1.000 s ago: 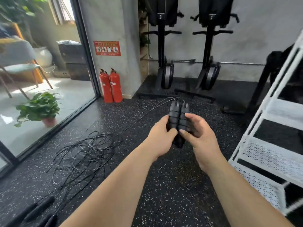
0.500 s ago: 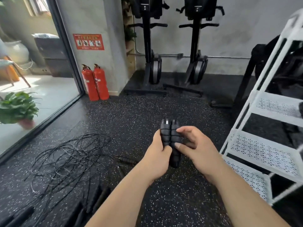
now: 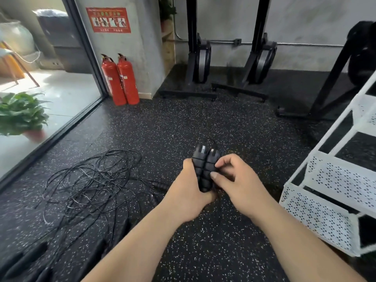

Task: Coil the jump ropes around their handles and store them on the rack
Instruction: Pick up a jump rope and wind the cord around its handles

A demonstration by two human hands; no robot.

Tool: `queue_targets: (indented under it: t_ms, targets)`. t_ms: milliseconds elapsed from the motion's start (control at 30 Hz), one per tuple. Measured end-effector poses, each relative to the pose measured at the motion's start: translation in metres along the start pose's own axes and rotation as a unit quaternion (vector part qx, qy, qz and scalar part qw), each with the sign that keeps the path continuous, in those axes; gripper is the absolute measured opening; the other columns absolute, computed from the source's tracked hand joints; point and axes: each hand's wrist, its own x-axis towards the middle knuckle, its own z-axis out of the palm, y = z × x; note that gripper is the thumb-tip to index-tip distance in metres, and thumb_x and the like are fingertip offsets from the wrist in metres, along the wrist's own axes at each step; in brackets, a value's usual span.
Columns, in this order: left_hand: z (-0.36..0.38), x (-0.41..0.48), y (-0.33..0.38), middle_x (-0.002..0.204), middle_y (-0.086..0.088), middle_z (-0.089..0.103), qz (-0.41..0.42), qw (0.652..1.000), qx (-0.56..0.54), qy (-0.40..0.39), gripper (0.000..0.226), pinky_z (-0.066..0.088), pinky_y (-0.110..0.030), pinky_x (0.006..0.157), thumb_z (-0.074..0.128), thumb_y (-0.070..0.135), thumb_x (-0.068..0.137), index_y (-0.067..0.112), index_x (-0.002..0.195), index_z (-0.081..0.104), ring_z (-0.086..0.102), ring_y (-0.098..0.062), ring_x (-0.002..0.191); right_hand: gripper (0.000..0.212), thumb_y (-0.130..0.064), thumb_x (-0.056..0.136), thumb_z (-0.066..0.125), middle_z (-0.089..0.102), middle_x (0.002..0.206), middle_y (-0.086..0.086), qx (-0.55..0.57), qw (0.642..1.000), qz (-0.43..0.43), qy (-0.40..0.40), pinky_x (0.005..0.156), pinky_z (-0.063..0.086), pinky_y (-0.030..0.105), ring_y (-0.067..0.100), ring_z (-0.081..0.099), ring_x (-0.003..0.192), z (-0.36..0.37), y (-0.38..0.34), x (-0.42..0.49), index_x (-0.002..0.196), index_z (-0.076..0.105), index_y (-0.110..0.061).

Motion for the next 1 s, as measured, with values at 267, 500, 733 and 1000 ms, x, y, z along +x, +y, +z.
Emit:
queue_targets:
  t_ms: [267,500,733,1000]
  targets:
    - [-0.031,0.012,-0.006,0.097,0.01,0.066,0.055,0.985,0.148,-0.068,0.055,0.057,-0.038,0.074,0.079,0.025,0.08,0.036,0.116,0.038,0.066,-0.013,0.085,0.077,-0.055,0.092,0.076,0.056,0.131,-0.016,-0.097,0.994,-0.019,0.035,0.095,0.054,0.036,0.008,0.063,0.111,-0.019,-0.009,0.025,0.153,0.031,-0.061]
    - [-0.054,0.016,-0.015,0.093,0.016,0.06,0.065,0.964,0.238,-0.102,0.055,0.048,-0.034,0.069,0.077,0.026,0.081,0.036,0.116,0.036,0.062,-0.006,0.083,0.111,-0.049,0.073,0.093,-0.007,0.174,-0.006,-0.433,0.888,-0.154,-0.016,0.13,0.02,0.051,0.021,-0.008,0.162,-0.014,0.006,0.025,0.162,0.026,-0.046]
    - [-0.048,0.013,-0.015,0.094,0.008,0.061,0.057,0.949,0.232,-0.203,0.049,0.049,-0.031,0.065,0.08,0.026,0.08,0.033,0.108,0.041,0.06,-0.011,0.079,0.077,-0.019,0.087,0.079,0.05,0.133,-0.01,-0.464,0.865,-0.162,-0.103,0.097,0.044,0.036,0.019,0.054,0.119,0.009,0.012,0.02,0.146,0.034,-0.035]
    - [-0.016,0.008,-0.02,0.125,0.007,0.054,0.163,0.877,0.451,0.015,0.076,0.048,-0.041,0.098,0.082,0.055,0.078,0.03,0.136,0.04,0.057,-0.021,0.116,0.05,-0.014,0.093,0.073,0.057,0.114,0.001,-0.475,0.875,-0.074,-0.055,0.063,0.042,0.039,0.028,0.062,0.081,0.029,0.012,0.01,0.125,0.037,-0.025]
